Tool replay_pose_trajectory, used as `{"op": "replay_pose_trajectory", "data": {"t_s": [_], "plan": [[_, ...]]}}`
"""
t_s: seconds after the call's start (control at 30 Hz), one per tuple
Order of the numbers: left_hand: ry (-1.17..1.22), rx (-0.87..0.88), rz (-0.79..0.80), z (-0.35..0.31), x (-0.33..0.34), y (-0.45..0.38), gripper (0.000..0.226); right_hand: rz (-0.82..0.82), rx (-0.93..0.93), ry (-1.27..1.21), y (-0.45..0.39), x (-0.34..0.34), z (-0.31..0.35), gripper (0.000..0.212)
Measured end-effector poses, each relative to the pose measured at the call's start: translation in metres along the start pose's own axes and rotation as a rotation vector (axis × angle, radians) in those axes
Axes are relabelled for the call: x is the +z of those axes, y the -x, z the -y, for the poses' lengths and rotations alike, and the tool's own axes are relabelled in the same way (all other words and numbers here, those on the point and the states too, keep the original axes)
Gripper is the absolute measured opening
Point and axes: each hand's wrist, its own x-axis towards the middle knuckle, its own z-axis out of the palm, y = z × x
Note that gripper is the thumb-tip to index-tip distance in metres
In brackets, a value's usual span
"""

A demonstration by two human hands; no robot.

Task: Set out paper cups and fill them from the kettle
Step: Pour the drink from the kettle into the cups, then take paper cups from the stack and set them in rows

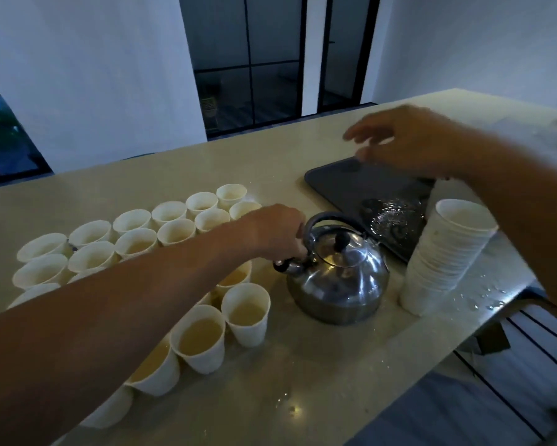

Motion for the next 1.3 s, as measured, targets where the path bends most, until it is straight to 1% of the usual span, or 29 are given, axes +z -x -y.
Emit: {"op": "replay_pose_trajectory", "data": {"t_s": [0.07, 0.1, 0.13, 0.17, 0.2, 0.27, 0.33, 0.37, 0.43, 0.53, 0.6, 0.67, 0.73, 0.8, 0.87, 0.9, 0.93, 0.97, 1.03, 1.07, 1.13, 1.2, 1.3], "plan": [[0.017, 0.011, -0.139, -0.009, -0.003, -0.004, 0.025, -0.247, 0.096, -0.153, 0.012, -0.020, -0.019, 0.024], [0.011, 0.023, -0.179, -0.018, -0.002, -0.009, 0.028, -0.388, 0.165, -0.202, 0.019, -0.029, -0.034, 0.019], [0.003, 0.031, -0.200, -0.025, -0.002, -0.013, 0.033, -0.510, 0.229, -0.233, 0.023, -0.035, -0.048, 0.017], [-0.004, 0.053, -0.198, -0.036, 0.000, -0.018, 0.039, -0.598, 0.300, -0.234, 0.030, -0.039, -0.065, 0.017], [-0.018, 0.072, -0.187, -0.042, 0.002, -0.021, 0.043, -0.647, 0.356, -0.223, 0.031, -0.039, -0.078, 0.018], [-0.071, 0.113, -0.137, -0.061, 0.008, -0.028, 0.046, -0.655, 0.461, -0.151, 0.039, -0.034, -0.108, 0.020], [-0.143, 0.112, -0.099, -0.074, 0.015, -0.032, 0.043, -0.629, 0.532, -0.070, 0.043, -0.019, -0.135, 0.023], [-0.171, 0.101, -0.080, -0.079, 0.018, -0.035, 0.040, -0.635, 0.570, -0.052, 0.045, -0.011, -0.148, 0.027], [-0.194, 0.068, -0.034, -0.088, 0.023, -0.039, 0.033, -0.679, 0.681, -0.082, 0.052, 0.002, -0.172, 0.044], [-0.187, 0.048, 0.011, -0.093, 0.025, -0.043, 0.027, -0.770, 0.834, -0.241, 0.056, 0.010, -0.198, 0.066], [-0.182, 0.052, 0.040, -0.094, 0.023, -0.044, 0.032, -0.797, 0.894, -0.431, 0.056, 0.012, -0.210, 0.072], [-0.178, 0.056, 0.050, -0.093, 0.021, -0.044, 0.041, -0.769, 0.922, -0.587, 0.055, 0.015, -0.220, 0.081], [-0.175, 0.072, 0.048, -0.090, 0.018, -0.044, 0.048, -0.737, 0.950, -0.592, 0.057, 0.017, -0.227, 0.085], [-0.164, 0.073, 0.053, -0.086, 0.017, -0.045, 0.059, -0.716, 0.943, -0.641, 0.057, 0.018, -0.233, 0.095], [-0.147, 0.075, 0.042, -0.083, 0.017, -0.045, 0.067, -0.661, 0.913, -0.813, 0.054, 0.021, -0.245, 0.103], [-0.135, 0.077, 0.032, -0.081, 0.017, -0.045, 0.067, -0.632, 0.878, -0.923, 0.049, 0.026, -0.254, 0.100], [-0.128, 0.077, 0.024, -0.080, 0.017, -0.045, 0.066, -0.635, 0.840, -1.009, 0.045, 0.031, -0.256, 0.092], [-0.127, 0.080, 0.013, -0.079, 0.018, -0.043, 0.065, -0.668, 0.817, -1.063, 0.043, 0.033, -0.246, 0.078], [-0.140, 0.085, -0.001, -0.078, 0.018, -0.042, 0.064, -0.768, 0.849, -1.113, 0.040, 0.038, -0.225, 0.048], [-0.144, 0.086, -0.005, -0.077, 0.020, -0.042, 0.064, -0.839, 0.880, -1.141, 0.037, 0.041, -0.219, 0.042], [-0.135, 0.078, -0.017, -0.076, 0.023, -0.041, 0.064, -0.960, 0.936, -1.126, 0.030, 0.049, -0.217, 0.047], [-0.120, 0.069, -0.024, -0.072, 0.025, -0.040, 0.064, -1.083, 0.930, -1.105, 0.028, 0.055, -0.212, 0.053], [-0.119, 0.073, -0.028, -0.070, 0.026, -0.040, 0.064, -1.247, 0.898, -1.085, 0.018, 0.066, -0.241, 0.068]]}}
